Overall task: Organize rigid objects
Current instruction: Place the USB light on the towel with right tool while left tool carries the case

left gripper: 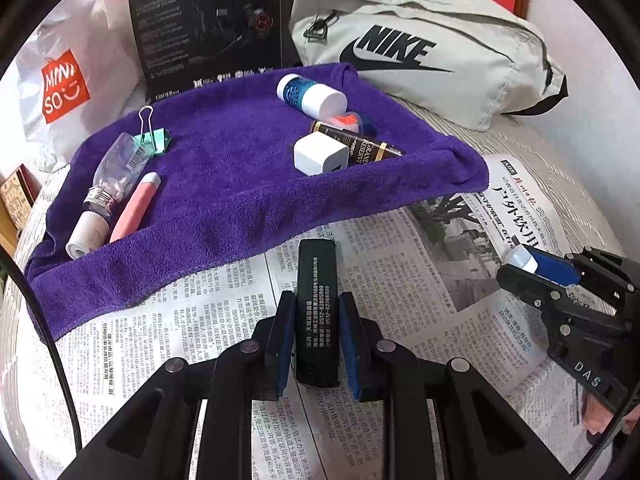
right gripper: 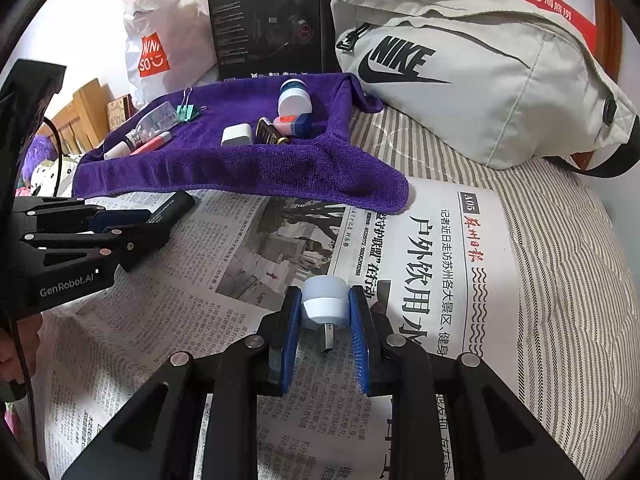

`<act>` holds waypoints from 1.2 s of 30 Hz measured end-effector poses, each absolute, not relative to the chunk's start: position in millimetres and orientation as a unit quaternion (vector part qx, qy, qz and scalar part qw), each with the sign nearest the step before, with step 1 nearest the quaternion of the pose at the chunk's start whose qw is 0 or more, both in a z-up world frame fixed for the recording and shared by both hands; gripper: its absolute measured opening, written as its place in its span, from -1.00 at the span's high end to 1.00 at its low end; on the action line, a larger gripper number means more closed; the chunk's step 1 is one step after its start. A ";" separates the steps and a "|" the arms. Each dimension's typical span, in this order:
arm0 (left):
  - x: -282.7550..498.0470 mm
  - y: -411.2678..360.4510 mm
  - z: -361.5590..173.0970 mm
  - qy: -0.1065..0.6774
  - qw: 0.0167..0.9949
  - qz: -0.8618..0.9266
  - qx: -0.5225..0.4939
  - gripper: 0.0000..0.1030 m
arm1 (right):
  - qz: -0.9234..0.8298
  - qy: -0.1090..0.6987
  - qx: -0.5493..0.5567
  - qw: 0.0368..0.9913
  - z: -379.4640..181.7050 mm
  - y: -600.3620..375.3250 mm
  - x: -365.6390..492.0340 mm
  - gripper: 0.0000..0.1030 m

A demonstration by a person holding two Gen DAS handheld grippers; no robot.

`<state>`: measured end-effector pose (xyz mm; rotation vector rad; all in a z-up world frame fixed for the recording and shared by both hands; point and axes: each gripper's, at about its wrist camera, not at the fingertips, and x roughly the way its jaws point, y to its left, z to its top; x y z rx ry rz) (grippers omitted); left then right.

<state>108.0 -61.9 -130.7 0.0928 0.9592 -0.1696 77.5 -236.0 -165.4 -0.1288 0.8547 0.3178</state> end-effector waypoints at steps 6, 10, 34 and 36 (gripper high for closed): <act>100.2 -62.4 -132.9 0.433 0.897 -0.080 0.051 0.59 | 0.152 0.412 -0.066 0.896 -165.3 -236.1 77.5 0.52; 101.0 -59.2 -132.6 0.433 0.896 -0.085 0.040 0.59 | 0.150 0.411 -0.071 0.896 -165.3 -234.8 77.1 0.52; 102.9 -38.2 -120.6 0.457 0.883 -0.104 0.007 0.60 | 0.168 0.432 -0.061 0.884 -160.6 -237.1 77.7 0.54; 100.2 -35.1 -115.7 0.450 0.888 -0.095 0.025 0.60 | 0.176 0.430 -0.067 0.883 -156.8 -235.7 73.9 0.54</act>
